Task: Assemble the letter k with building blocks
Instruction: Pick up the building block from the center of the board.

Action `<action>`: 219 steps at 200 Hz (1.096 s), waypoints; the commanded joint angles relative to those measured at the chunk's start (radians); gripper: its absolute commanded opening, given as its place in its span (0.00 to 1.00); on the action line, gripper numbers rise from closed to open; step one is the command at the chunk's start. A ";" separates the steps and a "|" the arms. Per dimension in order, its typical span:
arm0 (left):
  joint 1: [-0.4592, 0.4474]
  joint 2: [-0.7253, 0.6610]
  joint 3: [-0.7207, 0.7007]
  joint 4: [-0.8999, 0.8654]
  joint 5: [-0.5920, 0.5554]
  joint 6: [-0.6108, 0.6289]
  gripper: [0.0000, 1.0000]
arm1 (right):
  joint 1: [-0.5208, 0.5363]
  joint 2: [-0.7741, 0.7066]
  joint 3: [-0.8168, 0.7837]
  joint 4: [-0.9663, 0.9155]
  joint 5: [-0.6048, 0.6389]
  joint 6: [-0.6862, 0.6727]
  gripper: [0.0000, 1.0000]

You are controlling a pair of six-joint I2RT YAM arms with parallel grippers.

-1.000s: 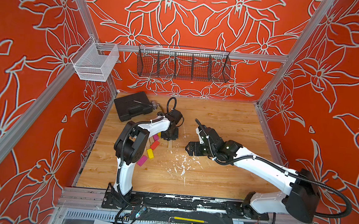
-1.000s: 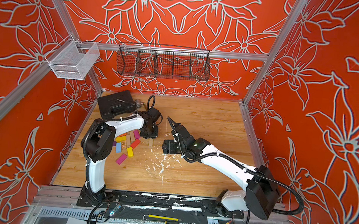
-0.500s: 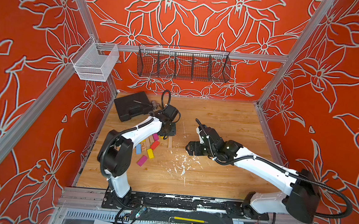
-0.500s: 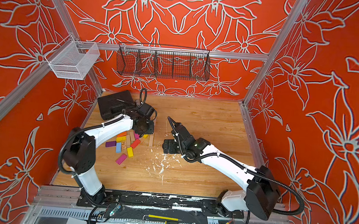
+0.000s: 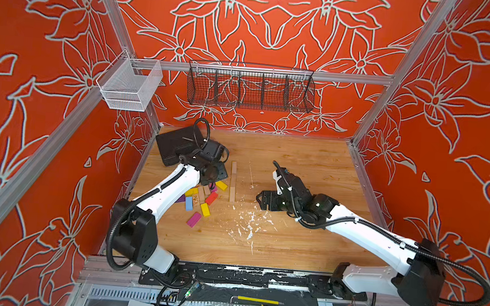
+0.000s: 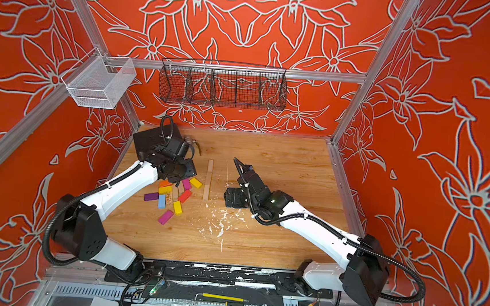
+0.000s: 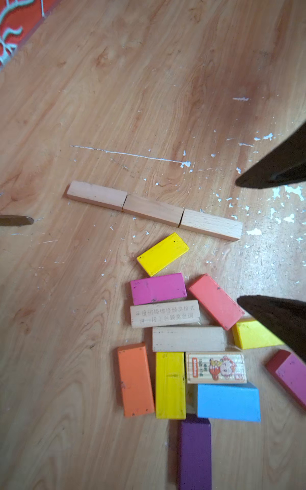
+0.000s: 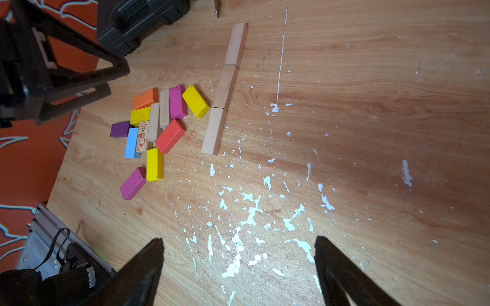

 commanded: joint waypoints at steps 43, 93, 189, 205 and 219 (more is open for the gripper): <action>0.010 0.203 0.071 -0.023 0.060 -0.119 0.72 | 0.007 -0.054 -0.046 0.013 0.015 0.029 0.91; 0.010 0.343 0.140 -0.068 0.044 -0.144 0.68 | 0.007 -0.080 -0.060 0.005 0.034 0.022 0.91; 0.011 0.484 0.233 -0.107 0.031 -0.118 0.50 | 0.006 -0.082 -0.057 0.002 0.048 0.018 0.91; 0.012 0.490 0.235 -0.111 0.022 -0.117 0.48 | 0.007 -0.081 -0.054 0.000 0.048 0.016 0.91; 0.013 0.490 0.232 -0.113 0.014 -0.116 0.46 | 0.006 -0.083 -0.054 -0.001 0.051 0.016 0.91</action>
